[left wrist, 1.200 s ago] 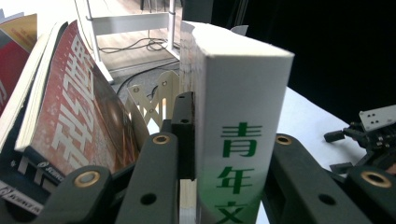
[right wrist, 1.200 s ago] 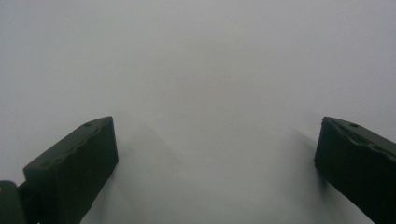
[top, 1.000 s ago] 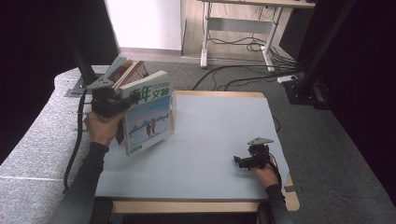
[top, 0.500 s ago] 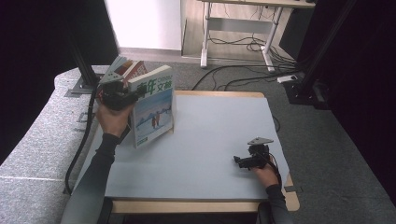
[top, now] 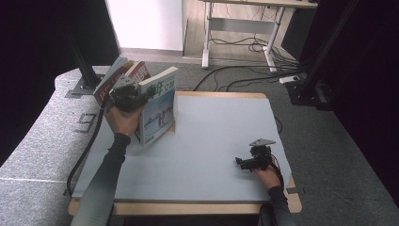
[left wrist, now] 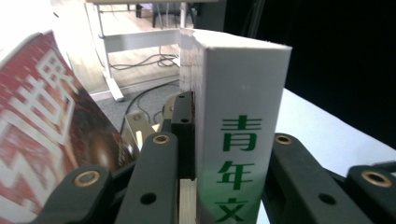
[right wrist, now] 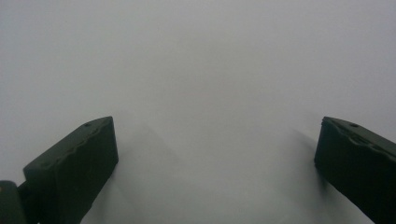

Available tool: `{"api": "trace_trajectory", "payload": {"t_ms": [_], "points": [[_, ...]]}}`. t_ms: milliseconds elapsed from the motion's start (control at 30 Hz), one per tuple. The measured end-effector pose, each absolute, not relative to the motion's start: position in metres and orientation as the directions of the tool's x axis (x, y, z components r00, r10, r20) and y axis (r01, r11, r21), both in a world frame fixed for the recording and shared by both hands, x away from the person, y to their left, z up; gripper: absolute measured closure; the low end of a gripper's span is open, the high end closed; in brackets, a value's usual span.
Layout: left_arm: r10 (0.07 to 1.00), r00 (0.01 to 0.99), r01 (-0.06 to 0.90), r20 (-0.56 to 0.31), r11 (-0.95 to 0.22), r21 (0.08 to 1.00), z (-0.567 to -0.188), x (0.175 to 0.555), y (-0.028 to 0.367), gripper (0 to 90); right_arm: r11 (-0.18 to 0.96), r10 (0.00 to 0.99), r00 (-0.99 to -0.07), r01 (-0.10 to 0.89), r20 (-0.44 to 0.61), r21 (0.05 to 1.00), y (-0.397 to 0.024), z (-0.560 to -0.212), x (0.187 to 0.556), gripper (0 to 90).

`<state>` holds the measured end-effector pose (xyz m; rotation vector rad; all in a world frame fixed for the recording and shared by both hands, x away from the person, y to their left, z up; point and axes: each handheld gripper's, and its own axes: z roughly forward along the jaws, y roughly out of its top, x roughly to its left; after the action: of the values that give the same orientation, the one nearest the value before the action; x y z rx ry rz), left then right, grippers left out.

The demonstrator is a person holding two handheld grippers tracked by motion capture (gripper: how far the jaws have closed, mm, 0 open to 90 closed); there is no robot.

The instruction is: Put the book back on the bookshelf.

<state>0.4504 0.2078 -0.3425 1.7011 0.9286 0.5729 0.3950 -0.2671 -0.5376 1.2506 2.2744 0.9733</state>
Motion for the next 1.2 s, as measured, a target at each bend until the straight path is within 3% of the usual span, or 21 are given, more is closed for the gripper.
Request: {"api": "trace_trajectory", "payload": {"t_ms": [867, 1200], "points": [[0.801, 0.597, 0.429, -0.031, -0.287, 0.856, -0.342, 0.418, 0.227, 72.6, 0.371, 0.841, -0.540, 0.590, 0.010, 0.717, -0.267, -0.537, 0.395, 0.0], [0.799, 0.597, 0.451, -0.064, -0.269, 0.851, -0.339, 0.424, 0.227, 71.1, 0.369, 0.842, -0.540, 0.591, 0.011, 0.718, -0.267, -0.537, 0.395, 0.0]]}}
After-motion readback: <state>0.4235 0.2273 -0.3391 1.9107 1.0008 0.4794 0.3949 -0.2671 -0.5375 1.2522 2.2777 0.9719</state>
